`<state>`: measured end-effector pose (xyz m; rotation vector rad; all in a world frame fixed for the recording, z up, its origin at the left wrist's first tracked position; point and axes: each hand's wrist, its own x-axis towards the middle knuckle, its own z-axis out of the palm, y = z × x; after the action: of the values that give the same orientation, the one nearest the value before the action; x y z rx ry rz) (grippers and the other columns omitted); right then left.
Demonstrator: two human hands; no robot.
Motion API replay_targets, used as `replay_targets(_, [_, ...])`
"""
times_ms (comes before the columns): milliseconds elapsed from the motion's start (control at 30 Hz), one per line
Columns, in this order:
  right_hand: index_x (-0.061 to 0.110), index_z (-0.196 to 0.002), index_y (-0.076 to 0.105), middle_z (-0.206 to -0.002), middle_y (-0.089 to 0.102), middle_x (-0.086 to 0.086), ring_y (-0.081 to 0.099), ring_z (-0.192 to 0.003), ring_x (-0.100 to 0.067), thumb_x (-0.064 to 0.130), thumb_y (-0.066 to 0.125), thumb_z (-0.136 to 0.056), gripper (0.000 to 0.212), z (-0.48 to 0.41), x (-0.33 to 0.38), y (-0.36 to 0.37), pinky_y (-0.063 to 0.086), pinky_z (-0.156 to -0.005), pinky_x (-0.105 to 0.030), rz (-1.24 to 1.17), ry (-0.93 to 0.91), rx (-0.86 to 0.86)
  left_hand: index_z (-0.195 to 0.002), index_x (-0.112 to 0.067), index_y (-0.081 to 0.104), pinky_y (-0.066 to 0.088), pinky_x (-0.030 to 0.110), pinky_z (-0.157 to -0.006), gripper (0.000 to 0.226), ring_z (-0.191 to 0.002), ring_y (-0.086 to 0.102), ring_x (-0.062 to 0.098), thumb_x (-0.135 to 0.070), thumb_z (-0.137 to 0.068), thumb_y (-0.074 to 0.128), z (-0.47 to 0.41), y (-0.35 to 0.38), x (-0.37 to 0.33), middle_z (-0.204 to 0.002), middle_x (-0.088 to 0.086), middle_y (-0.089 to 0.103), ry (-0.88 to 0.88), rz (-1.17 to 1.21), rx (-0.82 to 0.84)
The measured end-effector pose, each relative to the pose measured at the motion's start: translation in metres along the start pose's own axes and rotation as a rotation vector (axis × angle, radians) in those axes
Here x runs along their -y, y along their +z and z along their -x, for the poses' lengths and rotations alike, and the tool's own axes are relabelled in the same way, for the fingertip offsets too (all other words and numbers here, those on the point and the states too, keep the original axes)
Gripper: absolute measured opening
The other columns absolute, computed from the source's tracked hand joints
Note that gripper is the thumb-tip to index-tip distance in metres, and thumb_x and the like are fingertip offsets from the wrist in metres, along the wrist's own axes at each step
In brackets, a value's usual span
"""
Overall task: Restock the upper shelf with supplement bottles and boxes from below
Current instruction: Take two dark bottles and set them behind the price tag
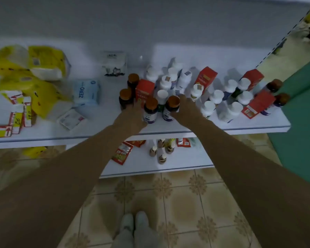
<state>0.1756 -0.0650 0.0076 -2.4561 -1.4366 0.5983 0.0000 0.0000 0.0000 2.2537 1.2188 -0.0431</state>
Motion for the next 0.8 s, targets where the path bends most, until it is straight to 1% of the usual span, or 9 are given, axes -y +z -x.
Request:
replay_targets(100, [0.006, -0.138, 0.036, -0.127, 0.051, -0.02, 0.052, -0.115, -0.037, 0.031, 0.059, -0.089, 0.059, -0.015, 0.004, 0.006, 0.043, -0.091, -0.039, -0.051, 0.039, -0.041, -0.14, -0.01, 0.031, 0.037, 0.033, -0.105, 0.072, -0.126, 0.047, 0.028, -0.022, -0.081, 0.07, -0.025, 0.002, -0.002, -0.139, 0.011, 0.047, 0.056, 0.172, -0.051])
replay_targets(200, [0.004, -0.127, 0.044, -0.121, 0.052, -0.019, 0.053, -0.111, -0.035, 0.027, 0.059, -0.09, 0.046, -0.021, 0.006, 0.016, 0.042, -0.084, -0.035, -0.123, 0.041, -0.11, -0.128, -0.007, 0.042, 0.039, 0.027, -0.09, 0.053, -0.114, 0.055, 0.028, -0.02, -0.083, 0.068, -0.042, 0.01, -0.007, -0.123, 0.012, 0.056, 0.034, 0.24, -0.046])
replay_targets(333, [0.005, -0.122, 0.049, -0.119, 0.054, -0.016, 0.054, -0.107, -0.031, 0.023, 0.063, -0.088, 0.041, -0.022, -0.001, 0.023, 0.037, -0.079, -0.029, -0.232, 0.032, -0.168, -0.131, -0.008, 0.041, 0.037, 0.028, -0.1, 0.057, -0.121, 0.05, 0.026, -0.013, -0.082, 0.069, -0.051, 0.026, -0.002, -0.13, 0.011, 0.053, -0.035, 0.495, -0.042])
replay_targets(400, [0.005, -0.121, 0.05, -0.117, 0.057, -0.014, 0.055, -0.107, -0.029, 0.025, 0.067, -0.085, 0.045, -0.02, -0.003, 0.019, 0.039, -0.08, -0.027, -0.332, 0.072, -0.151, -0.13, -0.009, 0.043, 0.038, 0.035, -0.107, 0.06, -0.122, 0.05, 0.027, -0.012, -0.078, 0.073, -0.052, 0.028, 0.002, -0.131, 0.011, 0.054, -0.042, 0.602, -0.039])
replay_targets(533, [0.007, -0.113, 0.055, -0.096, 0.054, -0.001, 0.052, -0.086, -0.016, 0.03, 0.068, -0.085, 0.039, -0.006, -0.005, 0.005, 0.036, -0.06, -0.015, -0.484, 0.069, -0.014, -0.124, -0.013, 0.052, 0.045, 0.034, -0.099, 0.051, -0.114, 0.055, 0.021, -0.021, -0.078, 0.074, -0.039, 0.017, 0.005, -0.123, 0.004, 0.059, -0.077, 0.734, -0.033])
replay_targets(567, [0.011, -0.105, 0.055, -0.09, 0.053, 0.003, 0.051, -0.08, -0.011, 0.033, 0.068, -0.085, 0.032, -0.001, -0.005, 0.001, 0.035, -0.06, -0.015, -0.538, 0.06, 0.009, -0.123, -0.014, 0.054, 0.047, 0.03, -0.092, 0.049, -0.111, 0.057, 0.02, -0.022, -0.079, 0.073, -0.034, 0.013, 0.005, -0.119, 0.003, 0.062, -0.078, 0.799, -0.033])
replay_targets(633, [0.018, -0.089, 0.051, -0.084, 0.053, 0.008, 0.052, -0.079, -0.006, 0.038, 0.068, -0.083, 0.027, 0.013, -0.004, -0.009, 0.04, -0.071, -0.021, -0.689, 0.061, 0.047, -0.121, -0.015, 0.055, 0.046, 0.025, -0.08, 0.044, -0.102, 0.06, 0.016, -0.022, -0.081, 0.071, -0.018, 0.002, 0.003, -0.115, 0.001, 0.063, -0.118, 0.954, -0.009])
replay_targets(700, [0.022, -0.088, 0.049, -0.095, 0.061, 0.008, 0.058, -0.096, -0.012, 0.043, 0.068, -0.082, 0.029, 0.029, -0.002, -0.019, 0.043, -0.087, -0.032, -0.904, 0.084, 0.092, -0.121, -0.016, 0.055, 0.048, 0.028, -0.077, 0.043, -0.101, 0.062, 0.018, -0.024, -0.081, 0.071, -0.002, -0.007, 0.001, -0.117, 0.002, 0.063, -0.155, 1.123, 0.017])
replay_targets(800, [0.023, -0.089, 0.052, -0.102, 0.067, 0.005, 0.062, -0.105, -0.017, 0.048, 0.065, -0.082, 0.029, 0.059, 0.014, -0.038, 0.047, -0.092, -0.036, -1.079, 0.054, 0.147, -0.111, -0.023, 0.058, 0.052, 0.032, -0.076, 0.033, -0.095, 0.066, 0.021, -0.029, -0.081, 0.07, 0.028, -0.025, -0.006, -0.107, 0.004, 0.067, -0.119, 1.234, 0.005])
